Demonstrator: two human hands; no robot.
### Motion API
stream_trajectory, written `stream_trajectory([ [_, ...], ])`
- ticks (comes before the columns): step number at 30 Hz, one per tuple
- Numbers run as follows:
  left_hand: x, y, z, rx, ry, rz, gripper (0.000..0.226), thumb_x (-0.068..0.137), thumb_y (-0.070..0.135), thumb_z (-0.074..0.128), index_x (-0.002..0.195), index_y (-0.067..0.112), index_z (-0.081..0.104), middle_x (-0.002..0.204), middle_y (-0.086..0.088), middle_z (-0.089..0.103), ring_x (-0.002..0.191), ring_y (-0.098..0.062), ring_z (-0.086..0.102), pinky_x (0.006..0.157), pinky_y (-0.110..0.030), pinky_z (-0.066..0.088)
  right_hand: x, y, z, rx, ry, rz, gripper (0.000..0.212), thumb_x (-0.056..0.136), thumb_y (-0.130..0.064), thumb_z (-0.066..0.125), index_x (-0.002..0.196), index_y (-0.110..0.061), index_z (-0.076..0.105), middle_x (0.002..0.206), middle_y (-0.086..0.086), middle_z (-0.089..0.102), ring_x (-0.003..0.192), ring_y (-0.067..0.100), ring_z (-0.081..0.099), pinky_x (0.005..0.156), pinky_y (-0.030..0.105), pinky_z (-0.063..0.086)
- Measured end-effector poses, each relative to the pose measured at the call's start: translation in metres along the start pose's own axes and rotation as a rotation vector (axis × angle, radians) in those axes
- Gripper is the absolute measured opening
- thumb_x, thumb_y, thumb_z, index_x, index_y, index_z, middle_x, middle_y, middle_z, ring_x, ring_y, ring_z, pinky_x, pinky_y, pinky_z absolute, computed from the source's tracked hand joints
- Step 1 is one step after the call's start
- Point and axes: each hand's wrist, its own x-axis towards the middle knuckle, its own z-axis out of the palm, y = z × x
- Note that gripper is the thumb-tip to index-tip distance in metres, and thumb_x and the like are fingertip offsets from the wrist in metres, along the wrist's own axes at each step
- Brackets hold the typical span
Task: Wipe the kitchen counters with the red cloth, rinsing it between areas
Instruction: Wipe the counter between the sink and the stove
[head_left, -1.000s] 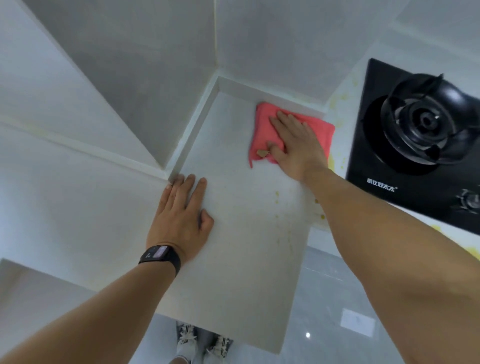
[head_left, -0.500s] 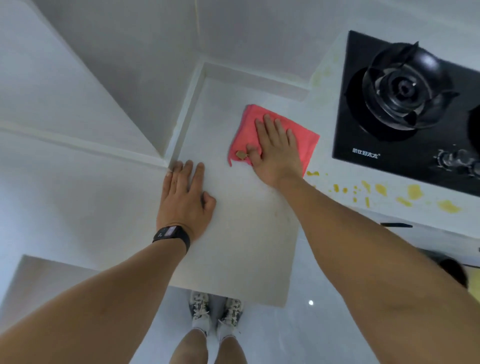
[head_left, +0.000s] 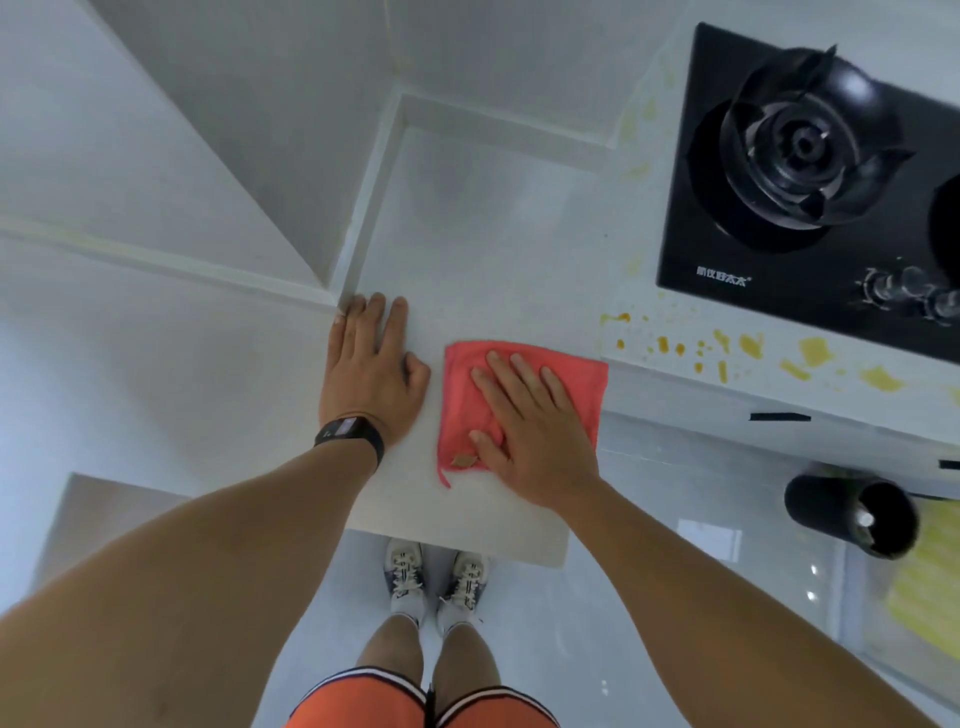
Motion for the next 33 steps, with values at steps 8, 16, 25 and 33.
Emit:
stream_trajectory([
  [8, -0.001, -0.001, 0.004, 0.003, 0.018, -0.001, 0.068, 0.099, 0.032, 0.040, 0.163, 0.016, 0.025, 0.169, -0.013, 0.023, 0.159, -0.030, 0.012, 0.130, -0.042, 0.005, 0.077, 0.054, -0.020, -0.023, 0.020, 0.019, 0.072, 0.099, -0.059, 0.039, 0.162, -0.024, 0.031, 0.170, -0.001, 0.024, 0.158, 0.023, 0.019, 0.128, 0.046, 0.012],
  [16, 0.001, -0.004, 0.010, 0.012, 0.064, 0.012, 0.068, 0.097, 0.033, 0.040, 0.162, 0.016, 0.027, 0.167, -0.014, 0.026, 0.158, -0.031, 0.013, 0.130, -0.042, 0.006, 0.174, 0.099, -0.054, -0.006, -0.040, 0.134, 0.075, 0.100, -0.063, 0.024, 0.166, -0.030, 0.009, 0.174, -0.005, 0.004, 0.160, 0.018, -0.001, 0.129, 0.043, -0.002],
  [25, 0.000, -0.002, 0.006, 0.008, 0.072, 0.012, 0.067, 0.099, 0.034, 0.041, 0.162, 0.017, 0.027, 0.167, -0.012, 0.026, 0.158, -0.030, 0.014, 0.130, -0.043, 0.009, 0.153, 0.079, -0.050, 0.019, -0.023, 0.201, 0.072, 0.104, -0.059, 0.025, 0.166, -0.028, 0.007, 0.174, -0.003, 0.002, 0.160, 0.019, -0.001, 0.128, 0.044, -0.002],
  [33, -0.003, -0.001, 0.003, -0.007, 0.074, 0.022, 0.067, 0.097, 0.032, 0.040, 0.160, 0.014, 0.030, 0.165, -0.016, 0.029, 0.155, -0.034, 0.019, 0.129, -0.045, 0.012, 0.044, 0.018, -0.016, 0.031, -0.013, 0.136, 0.073, 0.102, -0.058, 0.030, 0.165, -0.023, 0.018, 0.173, 0.001, 0.014, 0.160, 0.024, 0.009, 0.128, 0.045, 0.003],
])
